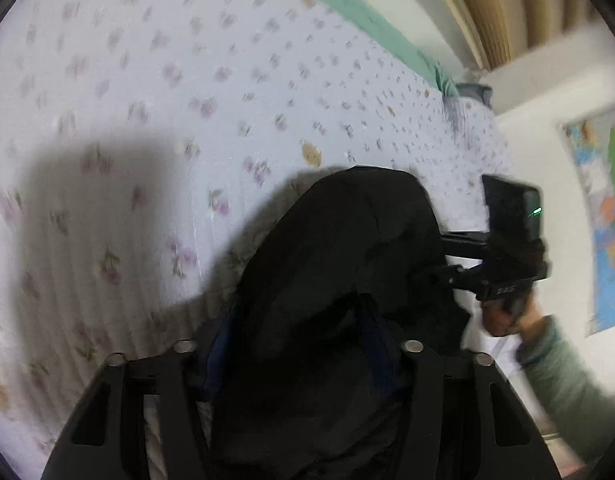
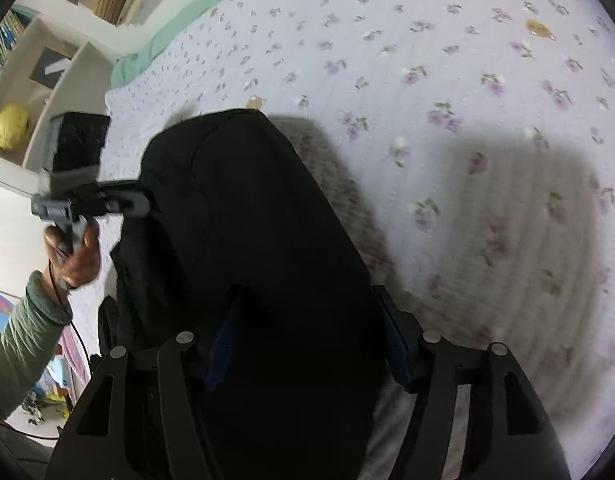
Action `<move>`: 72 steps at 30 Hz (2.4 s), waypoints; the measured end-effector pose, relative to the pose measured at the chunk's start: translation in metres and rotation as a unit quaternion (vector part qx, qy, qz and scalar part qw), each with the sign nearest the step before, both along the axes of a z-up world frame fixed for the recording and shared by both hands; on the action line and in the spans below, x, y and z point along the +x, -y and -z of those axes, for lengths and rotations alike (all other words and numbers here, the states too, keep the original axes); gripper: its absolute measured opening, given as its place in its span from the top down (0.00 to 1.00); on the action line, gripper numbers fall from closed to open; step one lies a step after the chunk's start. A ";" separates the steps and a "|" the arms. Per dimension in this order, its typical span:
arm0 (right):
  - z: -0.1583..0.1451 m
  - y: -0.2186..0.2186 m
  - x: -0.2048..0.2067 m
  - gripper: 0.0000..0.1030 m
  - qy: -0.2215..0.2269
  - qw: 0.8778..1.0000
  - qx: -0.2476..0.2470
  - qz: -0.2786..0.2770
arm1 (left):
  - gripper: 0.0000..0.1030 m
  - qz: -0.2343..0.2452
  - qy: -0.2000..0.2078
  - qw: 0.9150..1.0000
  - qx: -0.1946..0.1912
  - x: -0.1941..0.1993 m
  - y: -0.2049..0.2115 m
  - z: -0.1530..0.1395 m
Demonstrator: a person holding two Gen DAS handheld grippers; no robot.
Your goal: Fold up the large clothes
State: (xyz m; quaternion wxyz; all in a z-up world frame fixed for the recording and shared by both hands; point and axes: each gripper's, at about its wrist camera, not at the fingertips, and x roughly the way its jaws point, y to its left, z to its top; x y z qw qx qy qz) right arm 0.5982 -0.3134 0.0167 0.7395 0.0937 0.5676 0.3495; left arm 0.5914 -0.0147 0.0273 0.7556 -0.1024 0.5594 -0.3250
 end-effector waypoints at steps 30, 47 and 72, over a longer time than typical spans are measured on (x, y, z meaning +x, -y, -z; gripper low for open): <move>-0.081 -0.069 -0.424 0.79 0.275 0.932 -0.236 -0.001 | 0.87 0.038 0.105 0.989 0.100 -0.405 -0.018 -0.053; -0.168 -0.007 -0.444 0.40 0.229 0.968 -0.028 0.100 | 0.71 -0.022 0.134 0.990 -0.027 -0.444 -0.052 -0.142; -0.080 -0.069 -0.480 0.29 0.165 0.977 -0.056 0.120 | 0.62 0.005 0.127 0.992 0.021 -0.502 -0.010 -0.073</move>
